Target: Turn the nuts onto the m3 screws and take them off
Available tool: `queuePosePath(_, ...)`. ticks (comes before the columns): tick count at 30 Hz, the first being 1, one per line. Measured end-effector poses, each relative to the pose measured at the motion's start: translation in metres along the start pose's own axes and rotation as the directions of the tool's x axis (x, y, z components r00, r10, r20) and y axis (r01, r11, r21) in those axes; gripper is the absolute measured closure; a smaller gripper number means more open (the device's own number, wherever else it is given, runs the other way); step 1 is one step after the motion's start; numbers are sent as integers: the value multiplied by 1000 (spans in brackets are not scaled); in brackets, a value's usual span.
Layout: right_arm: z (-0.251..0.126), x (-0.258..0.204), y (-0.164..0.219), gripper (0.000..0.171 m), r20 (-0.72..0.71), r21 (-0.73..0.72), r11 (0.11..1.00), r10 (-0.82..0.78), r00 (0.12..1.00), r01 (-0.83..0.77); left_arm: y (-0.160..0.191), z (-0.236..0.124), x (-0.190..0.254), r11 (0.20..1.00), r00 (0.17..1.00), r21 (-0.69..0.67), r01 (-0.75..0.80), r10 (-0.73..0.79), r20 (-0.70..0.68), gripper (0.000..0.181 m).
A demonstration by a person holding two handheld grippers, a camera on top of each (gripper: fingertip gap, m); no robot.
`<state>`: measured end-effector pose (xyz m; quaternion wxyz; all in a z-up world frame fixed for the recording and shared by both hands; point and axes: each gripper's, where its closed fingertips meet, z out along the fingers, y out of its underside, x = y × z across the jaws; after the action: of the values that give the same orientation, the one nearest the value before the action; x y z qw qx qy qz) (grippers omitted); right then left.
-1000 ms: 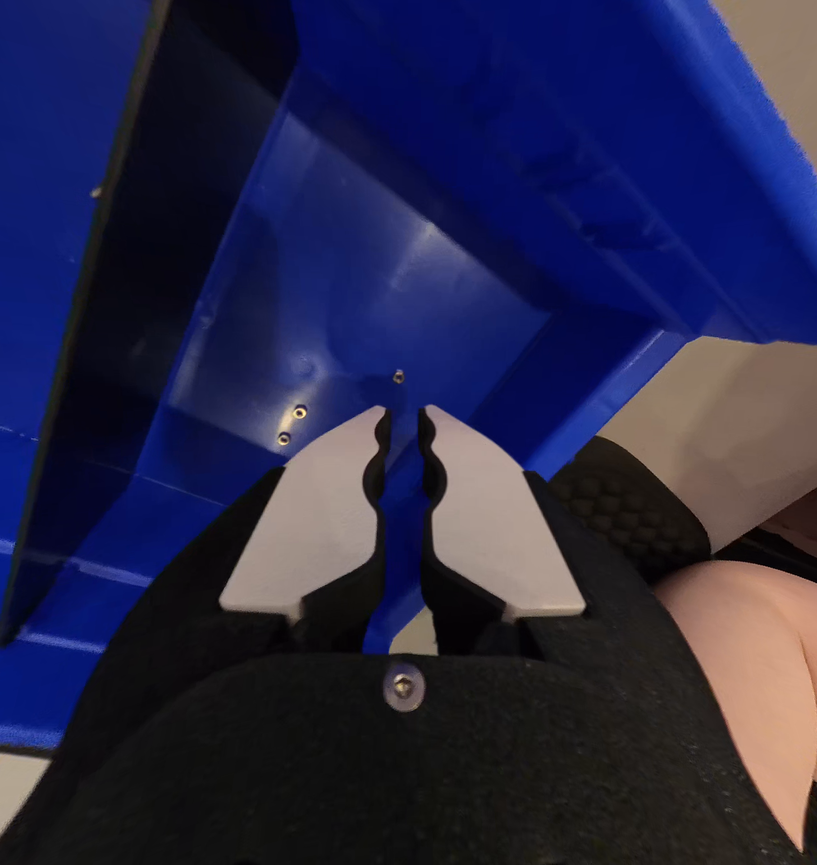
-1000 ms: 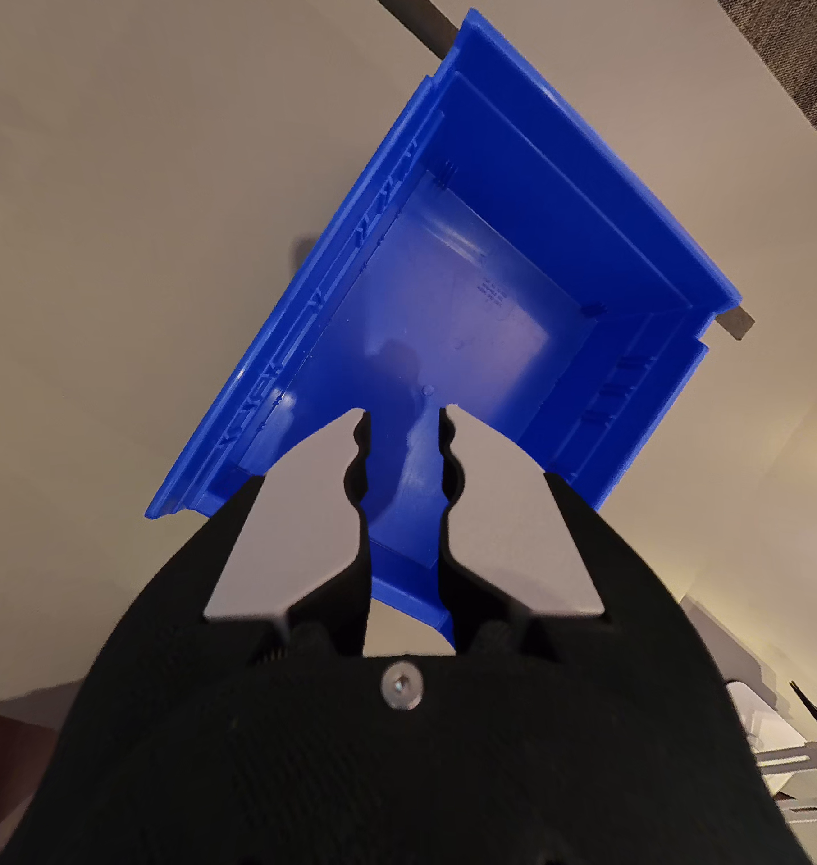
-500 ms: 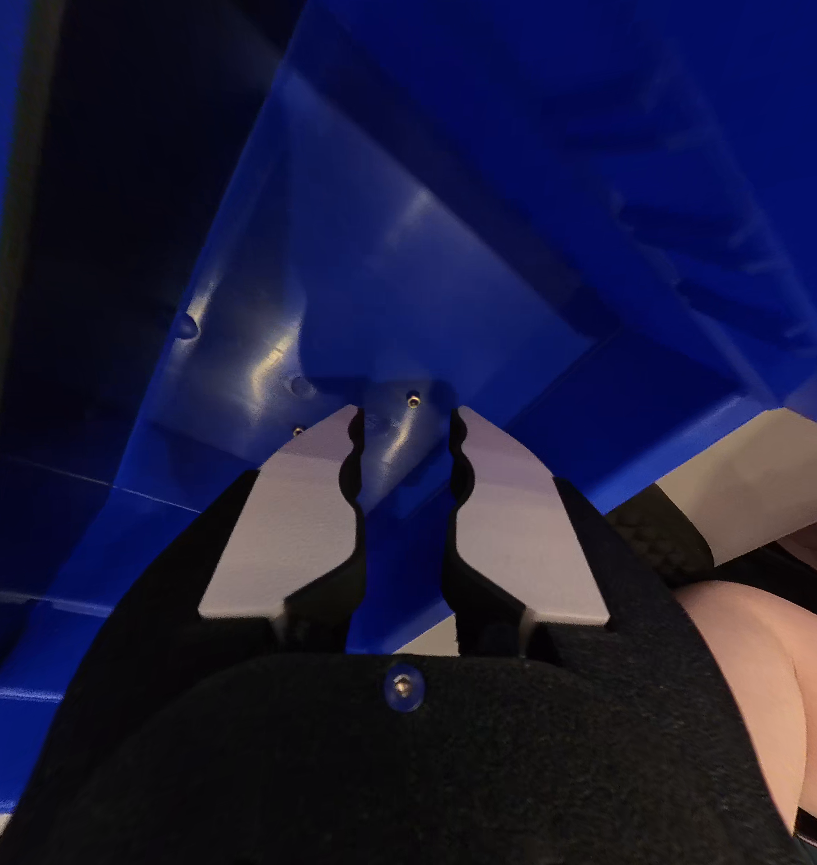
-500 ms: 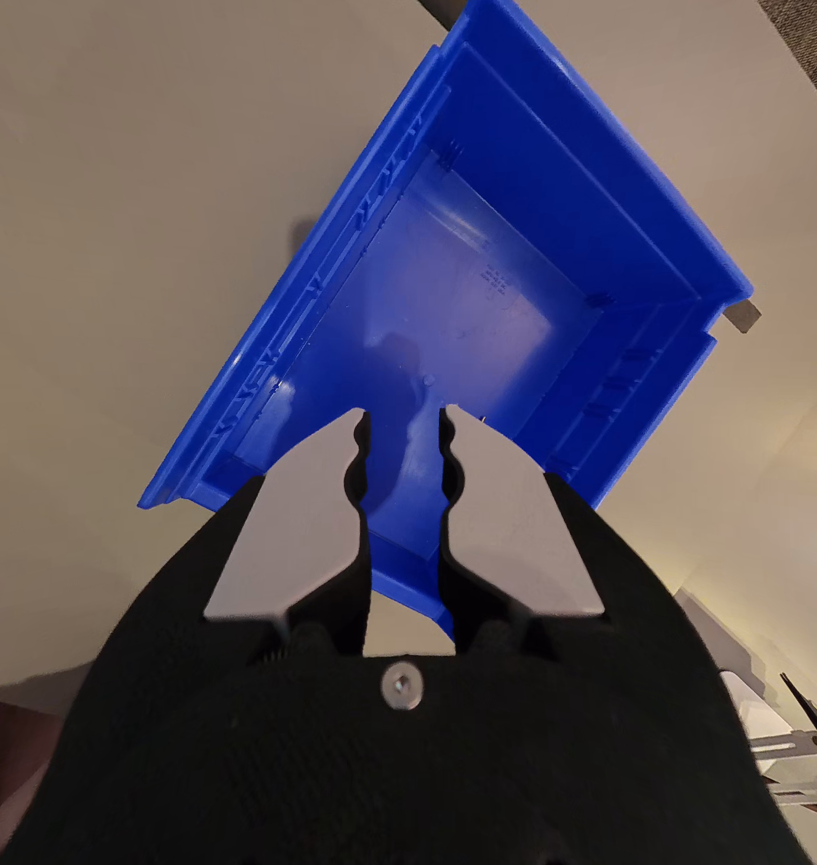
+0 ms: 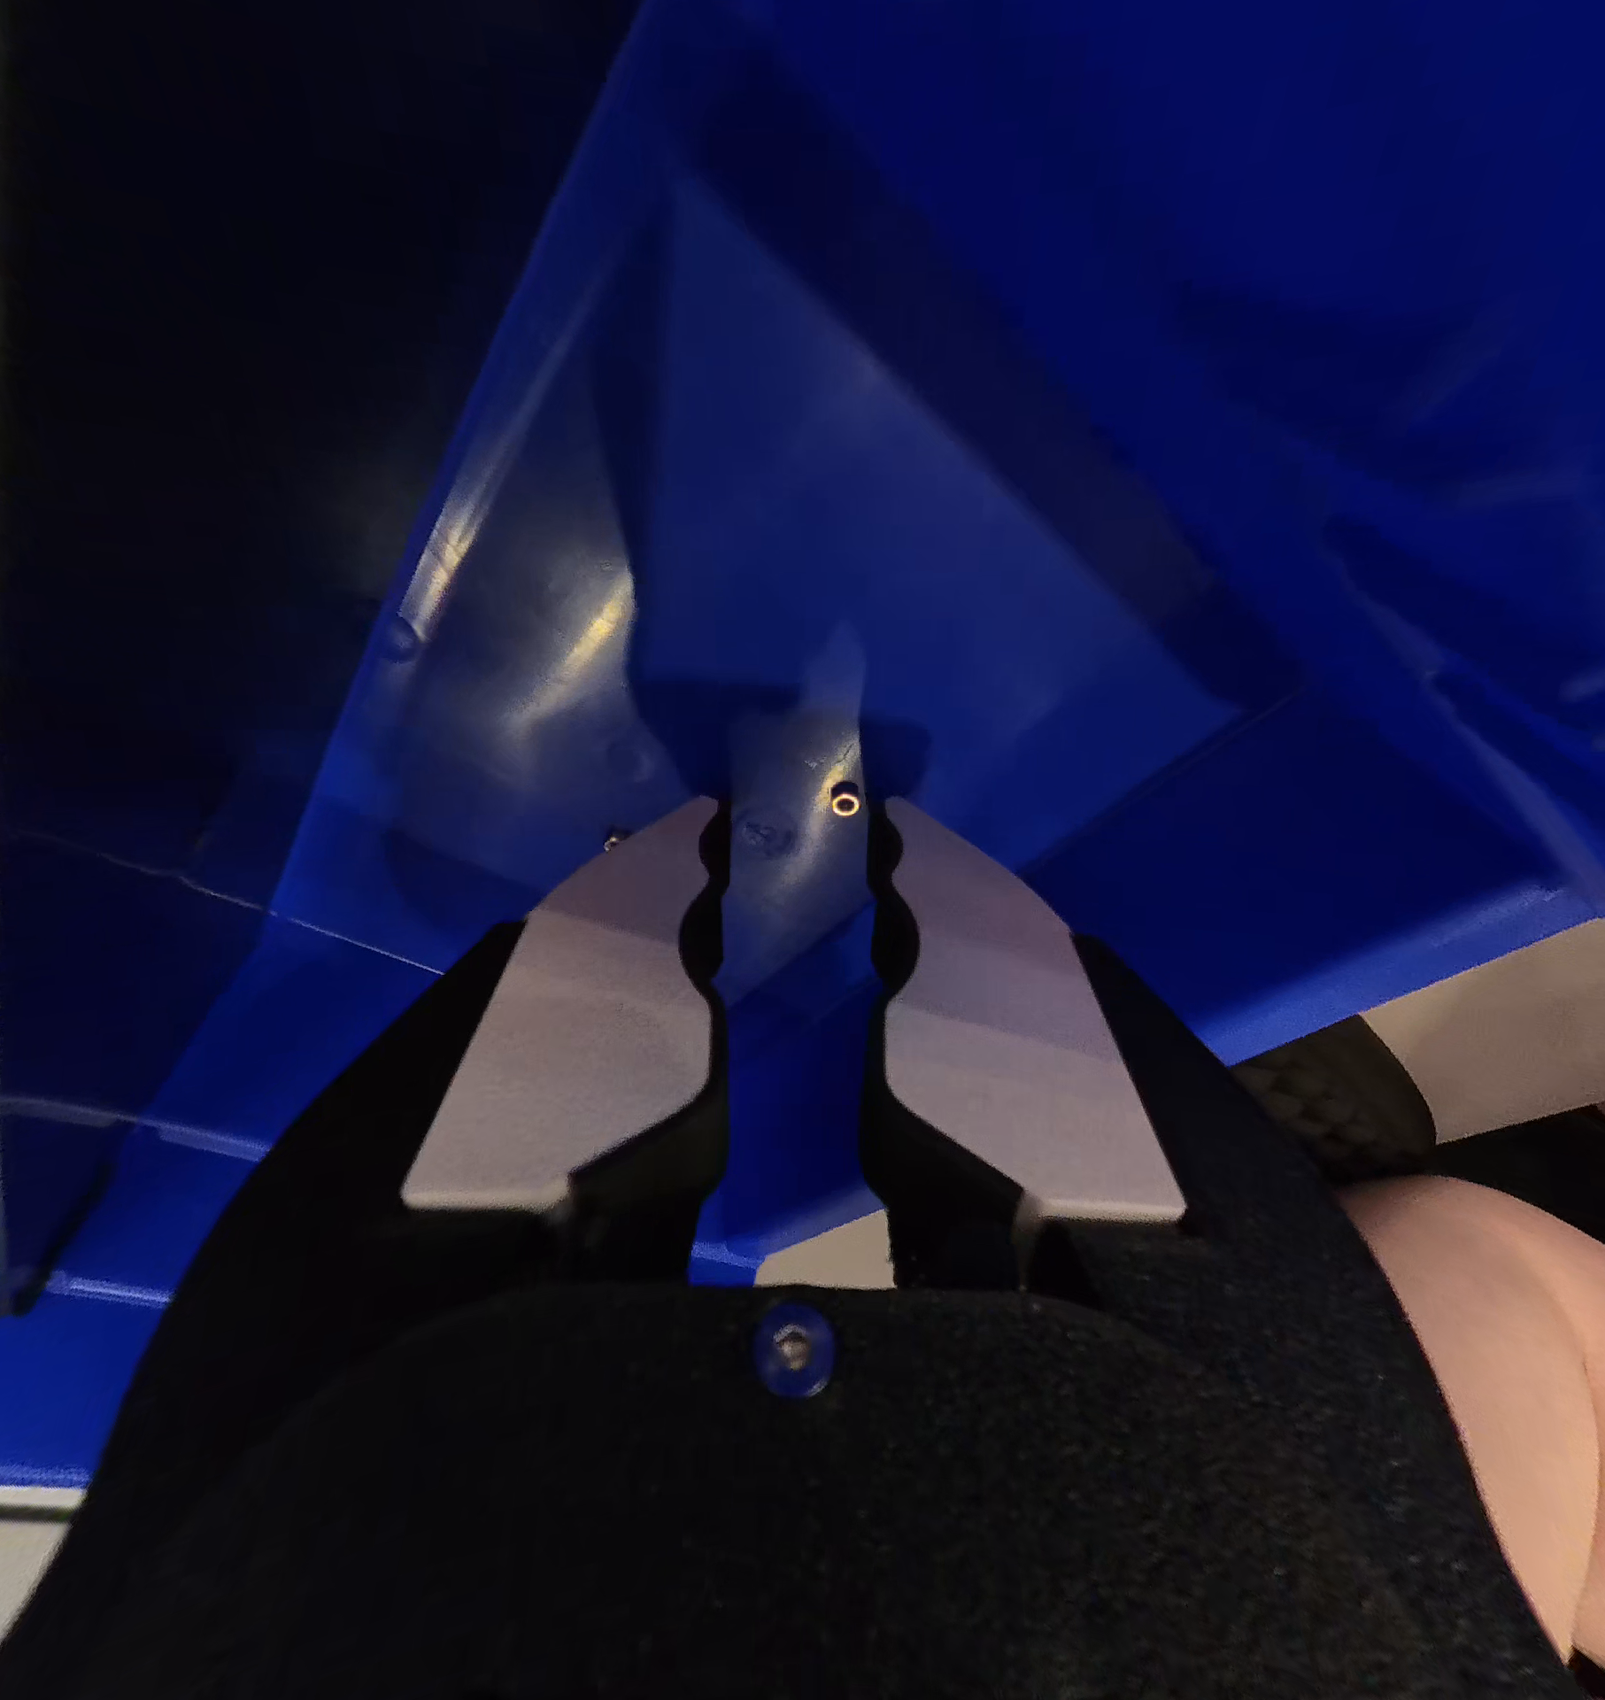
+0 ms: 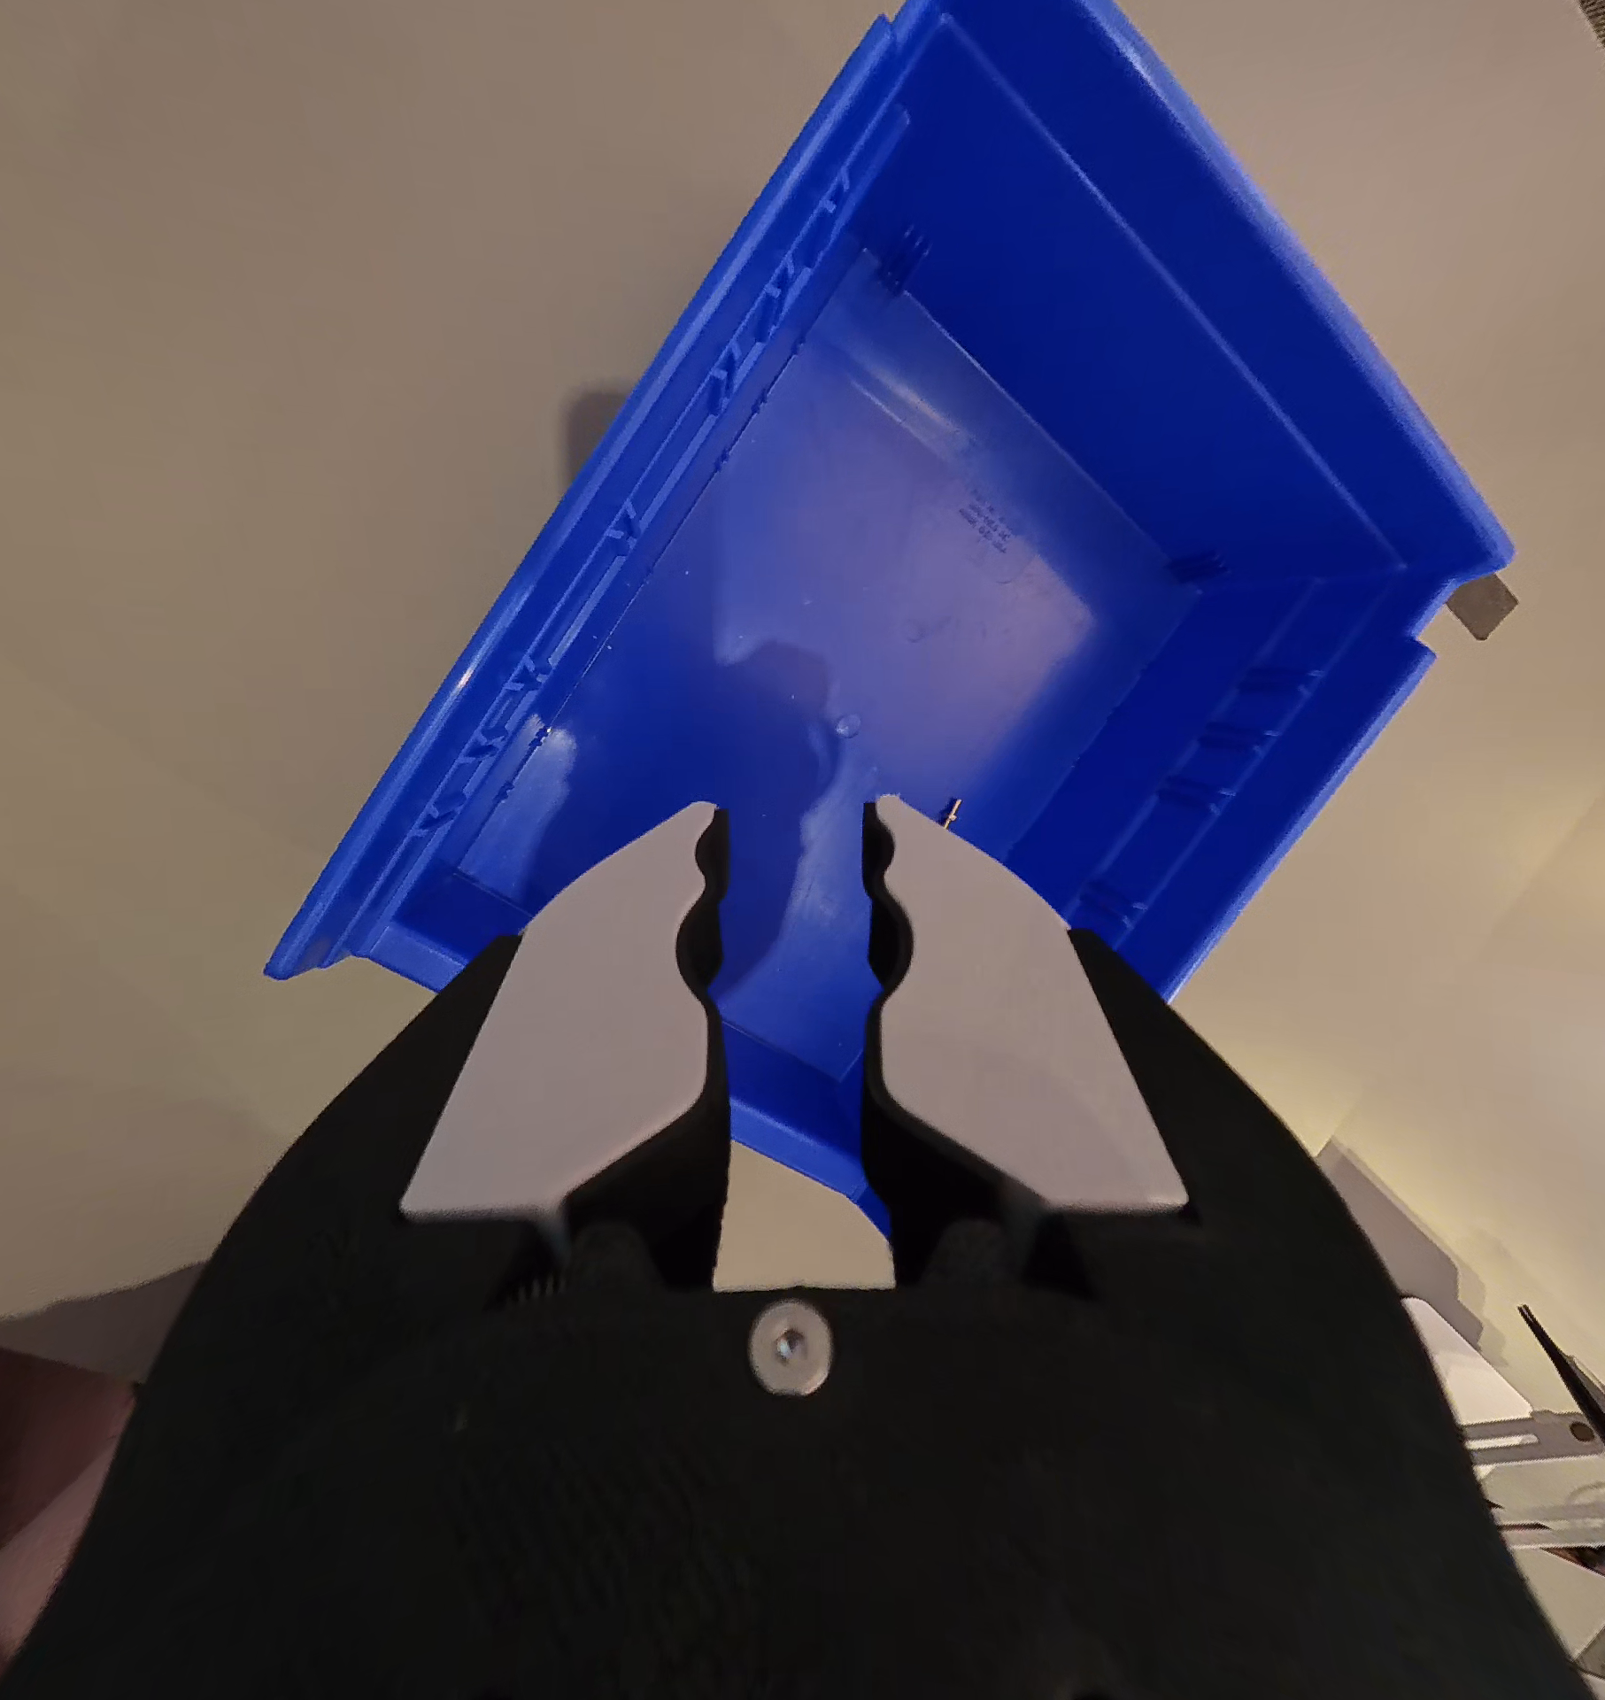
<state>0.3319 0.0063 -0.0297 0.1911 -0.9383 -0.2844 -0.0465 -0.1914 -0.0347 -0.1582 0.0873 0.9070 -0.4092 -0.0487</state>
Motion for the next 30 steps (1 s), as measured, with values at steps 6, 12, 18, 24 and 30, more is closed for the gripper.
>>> queuePosePath(6,1,0,3,142,0,-15,1000,-1,1000,1,-3,0,4,1000,1000,-17,-9,9,7,155)
queuePosePath(12,2,-1,4,142,3,-22,1000,-4,1000,4,-3,0,6,1000,1000,-10,-21,21,-2,159)
queuePosePath(18,2,-1,6,142,3,-31,999,-8,1000,8,-3,0,7,1000,1000,-6,-21,21,-7,164)
queuePosePath(24,3,-2,7,142,5,-37,999,-14,1000,14,-3,0,9,999,999,-18,-32,32,-14,175)
queuePosePath(30,5,-2,8,142,9,-49,999,-16,1000,16,-3,0,9,999,999,-21,-49,48,-6,175)
